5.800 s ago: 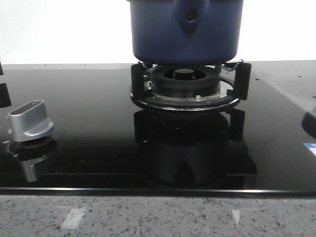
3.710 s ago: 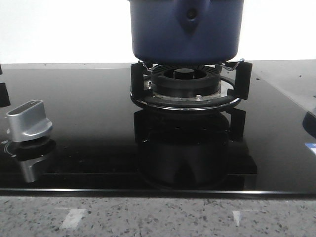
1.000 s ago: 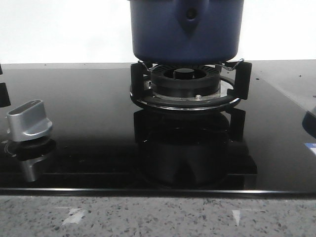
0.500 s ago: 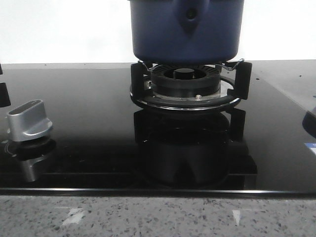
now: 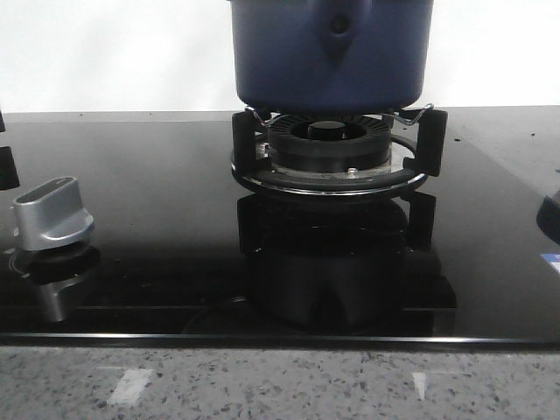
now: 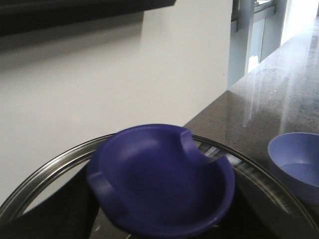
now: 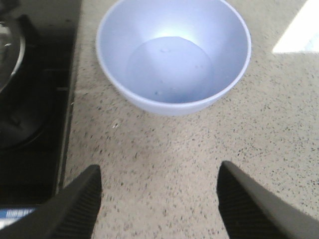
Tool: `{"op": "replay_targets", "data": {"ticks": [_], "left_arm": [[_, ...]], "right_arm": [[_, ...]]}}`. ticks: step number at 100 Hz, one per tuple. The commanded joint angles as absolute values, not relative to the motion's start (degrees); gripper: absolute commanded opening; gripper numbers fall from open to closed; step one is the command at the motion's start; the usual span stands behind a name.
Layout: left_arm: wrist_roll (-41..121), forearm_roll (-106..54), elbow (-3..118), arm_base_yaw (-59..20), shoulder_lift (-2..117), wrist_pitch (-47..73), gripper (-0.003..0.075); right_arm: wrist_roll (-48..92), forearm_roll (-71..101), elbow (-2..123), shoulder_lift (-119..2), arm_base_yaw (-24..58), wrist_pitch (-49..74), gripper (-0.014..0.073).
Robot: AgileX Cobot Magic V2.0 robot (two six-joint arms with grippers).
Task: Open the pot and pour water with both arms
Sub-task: 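Lower the right gripper onto the light blue bowl rim and grasp it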
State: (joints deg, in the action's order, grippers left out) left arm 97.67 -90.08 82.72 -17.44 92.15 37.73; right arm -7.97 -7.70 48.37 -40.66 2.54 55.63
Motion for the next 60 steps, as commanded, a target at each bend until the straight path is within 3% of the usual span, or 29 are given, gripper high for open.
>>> {"op": "replay_targets", "data": {"ticks": [1,32,60], "left_arm": [[95.3,-92.1,84.7,-14.6,87.4,40.5,0.0217],[92.4,-90.8,84.7,-3.7,84.4,48.9,0.0217],[92.2,-90.7,84.7,-0.2,83.9,51.5,0.0218]], "right_arm": [[-10.0,-9.9,52.1,-44.3,1.5,51.7,0.0437],[-8.6,-10.2,63.6,-61.0,-10.4,51.7,0.0412],[-8.1,-5.7,69.5,-74.9,-17.8,51.7,0.0414]]}}
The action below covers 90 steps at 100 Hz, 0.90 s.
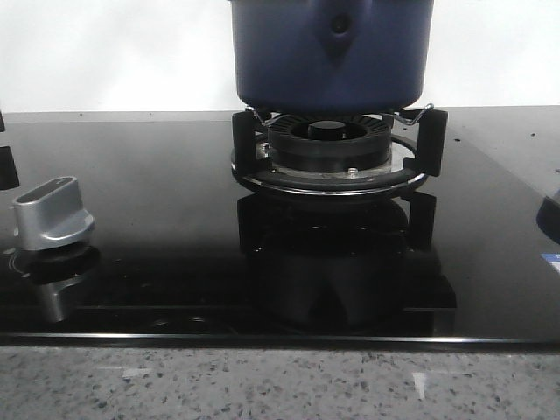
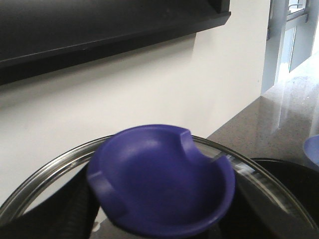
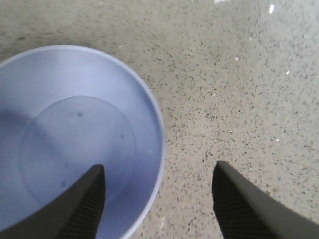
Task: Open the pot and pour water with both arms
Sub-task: 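Lower the right gripper onto the light blue bowl rim and grasp it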
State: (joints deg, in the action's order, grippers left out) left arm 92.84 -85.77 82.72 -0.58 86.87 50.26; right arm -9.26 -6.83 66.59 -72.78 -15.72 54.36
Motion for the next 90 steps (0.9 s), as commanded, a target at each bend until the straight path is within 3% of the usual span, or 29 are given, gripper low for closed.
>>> {"op": "replay_targets", "data": {"ticks": [1,33,55,65,90], "left_arm": [[92.2,-90.7,84.7,-0.2,83.9,51.5,0.0218],[92.2,-90.7,84.7,-0.2,83.9,51.5,0.0218],[92.2,-90.7,84.7,-0.2,83.9,51.4,0.0218],[92.2,-90.7,84.7,-0.2,83.9,51.2,0.0218],[92.2,-90.7,84.7,-0.2,83.9,51.1,0.0218]], "right_arm": [[-8.0,-5.2,69.4,-75.2,-18.1,51.5,0.0414],[-4.1,3.0,69.5,-84.6,-20.3,50.1,0.0398],[-4.1,3.3,69.5,-85.6,-20.3,50.1,0.0068],[-4.1,3.3,69.6,-85.5,-20.3,50.8,-0.0038],[-4.1,5.1,74.3,-85.4,-20.2,57.3,-0.0067]]}}
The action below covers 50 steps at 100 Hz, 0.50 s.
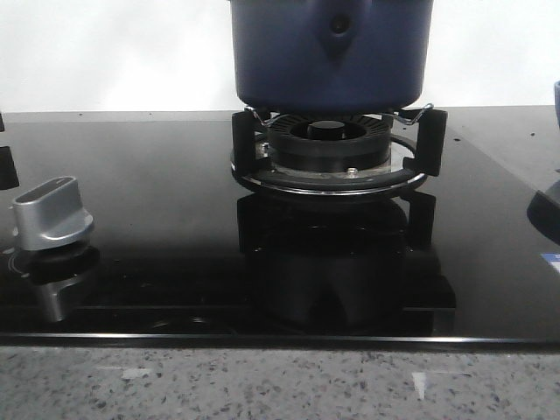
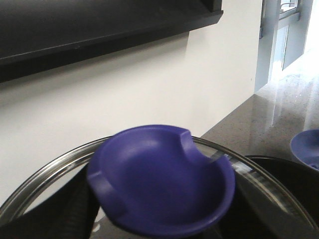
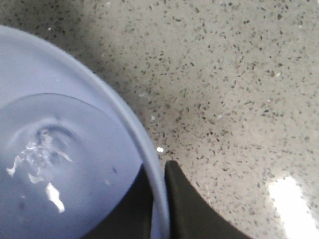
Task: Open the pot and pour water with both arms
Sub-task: 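Lower the right gripper onto the light blue bowl rim and grasp it, then lift the bowl with the right gripper and carry it over the pot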
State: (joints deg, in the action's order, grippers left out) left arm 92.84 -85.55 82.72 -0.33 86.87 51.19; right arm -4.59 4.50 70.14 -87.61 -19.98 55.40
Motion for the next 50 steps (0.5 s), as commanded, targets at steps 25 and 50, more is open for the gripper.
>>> {"op": "replay_targets", "data": {"ticks": [25,50], "left_arm": [[92.2,-90.7,84.7,-0.2,83.9,51.1,0.0218],[92.2,-90.7,84.7,-0.2,83.9,51.1,0.0218]], "right_arm": [[-3.6,5.2,87.6,-85.4,-15.6,65.7,-0.0067],[-3.6,5.2,99.4,-86.8,-7.2,67.3,-0.0066]]}}
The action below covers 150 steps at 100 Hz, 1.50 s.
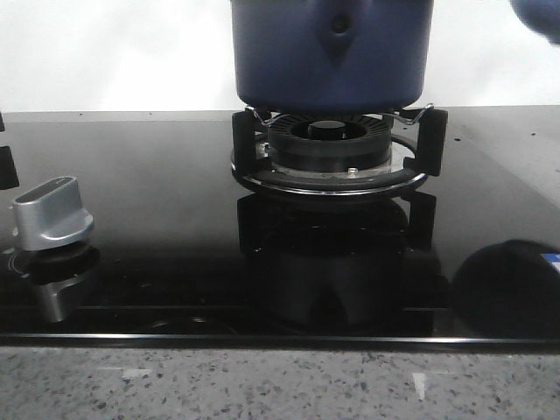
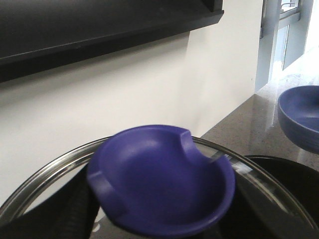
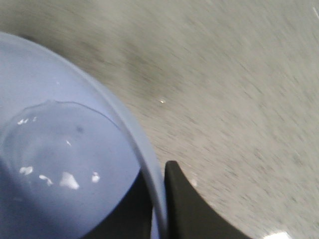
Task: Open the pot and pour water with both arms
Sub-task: 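Lift the bowl with the right gripper and carry it over the pot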
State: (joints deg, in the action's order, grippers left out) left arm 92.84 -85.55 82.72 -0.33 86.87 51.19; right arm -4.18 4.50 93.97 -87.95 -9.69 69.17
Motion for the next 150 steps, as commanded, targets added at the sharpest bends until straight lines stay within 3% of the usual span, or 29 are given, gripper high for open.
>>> {"op": "replay_targets", "data": {"ticks": [1,36,79,101,150], "left_arm": [[92.2,-90.7,84.7,-0.2,83.9,51.1,0.0218],[92.2,-90.7,84.7,-0.2,83.9,51.1,0.0218],[92.2,-90.7,84.7,-0.2,83.9,50.6,0.0218],[92.2,-90.7,84.7,-0.2,83.9,50.1,0.0218],[92.2,-90.7,84.7,-0.2,83.9,50.1,0.0218]], "right_arm": [[-3.6,5.2,100.1,-86.9,-6.8,67.4,-0.0065],[-3.6,5.2,111.9,-93.0,5.4,63.6,-0.0053],[-1.0,5.2,112.1,-94.7,12.8,47.1,-0.0053],[0.0,0.0,106.9,-94.1,15.5,38.4,-0.0053],[0.4,-5.9,81.0,-83.8,16.9,-1.9,-0.0053]]}}
